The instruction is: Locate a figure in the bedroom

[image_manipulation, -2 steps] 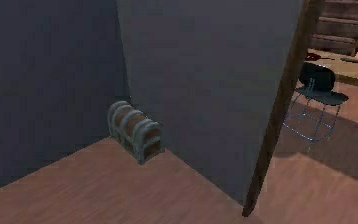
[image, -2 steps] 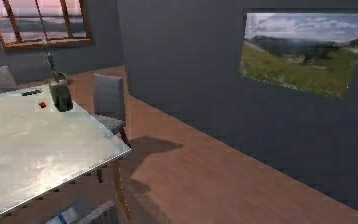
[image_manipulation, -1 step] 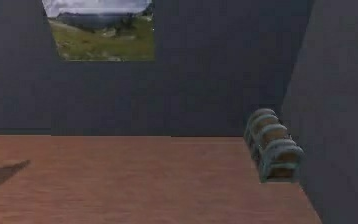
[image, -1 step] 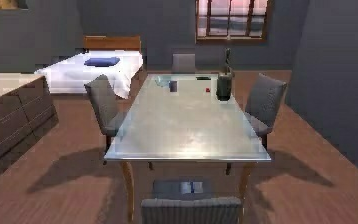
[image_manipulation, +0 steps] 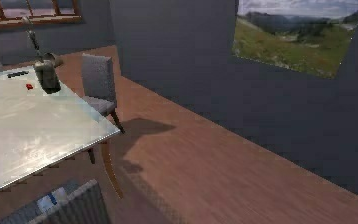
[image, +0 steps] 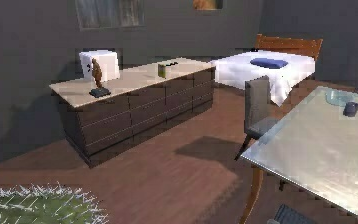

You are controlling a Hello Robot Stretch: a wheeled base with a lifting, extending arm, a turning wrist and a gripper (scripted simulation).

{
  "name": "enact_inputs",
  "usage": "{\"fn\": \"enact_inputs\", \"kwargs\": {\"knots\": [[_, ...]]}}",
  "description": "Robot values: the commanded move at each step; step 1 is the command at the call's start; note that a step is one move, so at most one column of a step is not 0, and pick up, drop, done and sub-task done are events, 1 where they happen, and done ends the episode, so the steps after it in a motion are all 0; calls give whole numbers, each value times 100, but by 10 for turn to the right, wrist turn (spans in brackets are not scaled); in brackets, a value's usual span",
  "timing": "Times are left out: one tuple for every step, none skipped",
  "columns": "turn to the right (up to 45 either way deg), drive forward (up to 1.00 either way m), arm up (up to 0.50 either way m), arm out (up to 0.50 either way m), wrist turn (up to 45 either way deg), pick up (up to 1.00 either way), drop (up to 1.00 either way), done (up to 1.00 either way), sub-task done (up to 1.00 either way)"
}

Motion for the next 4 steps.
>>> {"fn": "enact_inputs", "kwargs": {"knots": [[-90, 0, 0, 0, 0, 0, 0, 0, 0], [0, 50, 0, 0, 0, 0, 0, 0, 0], [-360, 0, 0, 0, 0, 0, 0, 0, 0], [0, 75, 0, 0, 0, 0, 0, 0, 0]]}}
